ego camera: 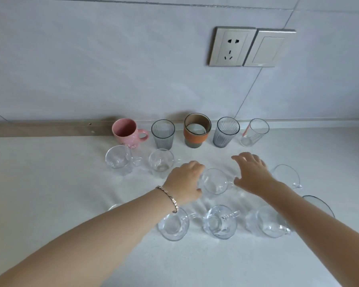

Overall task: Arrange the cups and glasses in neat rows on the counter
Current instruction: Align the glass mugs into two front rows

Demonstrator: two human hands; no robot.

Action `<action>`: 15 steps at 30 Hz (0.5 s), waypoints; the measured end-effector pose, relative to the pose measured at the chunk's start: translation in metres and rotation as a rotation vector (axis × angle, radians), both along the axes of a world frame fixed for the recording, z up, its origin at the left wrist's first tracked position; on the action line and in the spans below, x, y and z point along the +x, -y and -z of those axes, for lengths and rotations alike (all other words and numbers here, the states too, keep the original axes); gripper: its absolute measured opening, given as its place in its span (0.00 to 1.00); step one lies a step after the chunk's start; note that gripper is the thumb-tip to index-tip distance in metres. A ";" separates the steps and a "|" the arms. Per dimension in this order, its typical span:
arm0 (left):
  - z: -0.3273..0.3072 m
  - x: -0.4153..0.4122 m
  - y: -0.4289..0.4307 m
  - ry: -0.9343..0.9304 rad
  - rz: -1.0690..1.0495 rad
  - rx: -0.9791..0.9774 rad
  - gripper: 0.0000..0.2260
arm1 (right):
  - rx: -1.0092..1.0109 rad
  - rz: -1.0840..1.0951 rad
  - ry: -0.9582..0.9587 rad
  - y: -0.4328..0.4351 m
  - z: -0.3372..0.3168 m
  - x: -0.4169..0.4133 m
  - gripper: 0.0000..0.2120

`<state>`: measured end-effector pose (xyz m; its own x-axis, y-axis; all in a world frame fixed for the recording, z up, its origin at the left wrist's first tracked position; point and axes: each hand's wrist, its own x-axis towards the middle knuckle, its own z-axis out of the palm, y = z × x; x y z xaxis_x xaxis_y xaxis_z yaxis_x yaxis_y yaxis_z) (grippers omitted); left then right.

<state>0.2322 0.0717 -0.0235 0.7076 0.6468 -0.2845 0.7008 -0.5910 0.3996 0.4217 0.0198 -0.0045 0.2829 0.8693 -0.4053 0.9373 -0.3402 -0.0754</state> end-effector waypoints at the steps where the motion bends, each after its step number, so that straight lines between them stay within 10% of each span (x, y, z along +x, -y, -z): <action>1: 0.004 0.011 0.004 -0.052 0.033 0.009 0.30 | -0.050 0.036 0.024 0.007 0.003 0.010 0.35; 15: 0.024 0.054 -0.001 -0.154 0.060 0.078 0.38 | 0.041 0.112 -0.152 -0.004 0.028 0.043 0.42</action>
<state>0.2860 0.0724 -0.0477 0.6974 0.6291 -0.3433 0.7129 -0.6583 0.2418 0.4652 0.0240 -0.0330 0.3175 0.8523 -0.4157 0.8703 -0.4360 -0.2290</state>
